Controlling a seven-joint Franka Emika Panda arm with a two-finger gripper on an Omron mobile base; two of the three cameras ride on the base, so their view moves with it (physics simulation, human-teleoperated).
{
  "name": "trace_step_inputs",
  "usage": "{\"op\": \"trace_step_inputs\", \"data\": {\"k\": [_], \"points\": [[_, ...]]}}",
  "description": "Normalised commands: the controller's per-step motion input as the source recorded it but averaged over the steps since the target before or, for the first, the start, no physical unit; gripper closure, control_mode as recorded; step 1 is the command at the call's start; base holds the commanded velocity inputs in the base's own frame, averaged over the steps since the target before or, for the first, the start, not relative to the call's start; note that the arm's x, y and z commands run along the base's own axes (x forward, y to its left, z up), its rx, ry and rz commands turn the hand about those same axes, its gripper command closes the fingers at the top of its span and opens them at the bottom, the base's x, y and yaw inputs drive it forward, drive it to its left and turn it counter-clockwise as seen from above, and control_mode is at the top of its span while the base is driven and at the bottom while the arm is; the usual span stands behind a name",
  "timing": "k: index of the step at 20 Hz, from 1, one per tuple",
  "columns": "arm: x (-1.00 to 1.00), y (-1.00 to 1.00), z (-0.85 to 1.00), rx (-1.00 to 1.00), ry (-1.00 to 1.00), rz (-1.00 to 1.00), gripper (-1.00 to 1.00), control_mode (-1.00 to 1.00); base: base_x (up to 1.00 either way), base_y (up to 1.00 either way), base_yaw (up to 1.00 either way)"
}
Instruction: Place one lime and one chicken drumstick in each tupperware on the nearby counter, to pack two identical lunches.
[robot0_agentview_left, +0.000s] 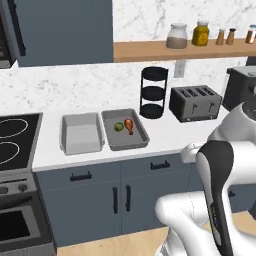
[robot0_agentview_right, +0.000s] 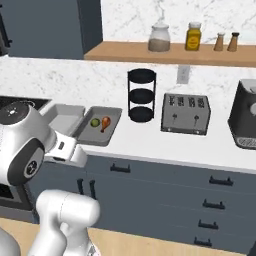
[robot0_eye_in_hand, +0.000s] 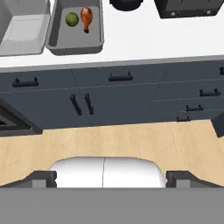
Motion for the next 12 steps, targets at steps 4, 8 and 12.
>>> {"op": "trace_step_inputs", "data": {"k": [4, 8, 12], "points": [[0.0, 0.0, 0.0, 0.0, 0.0, 0.0, -1.0, 1.0, -0.55, -1.0, -0.2], [0.0, 0.0, 0.0, 0.0, 0.0, 0.0, -1.0, 1.0, -0.35, -1.0, -0.19], [0.0, 0.0, 0.0, 0.0, 0.0, 0.0, -1.0, 1.0, -0.24, -1.0, -0.18]]}}
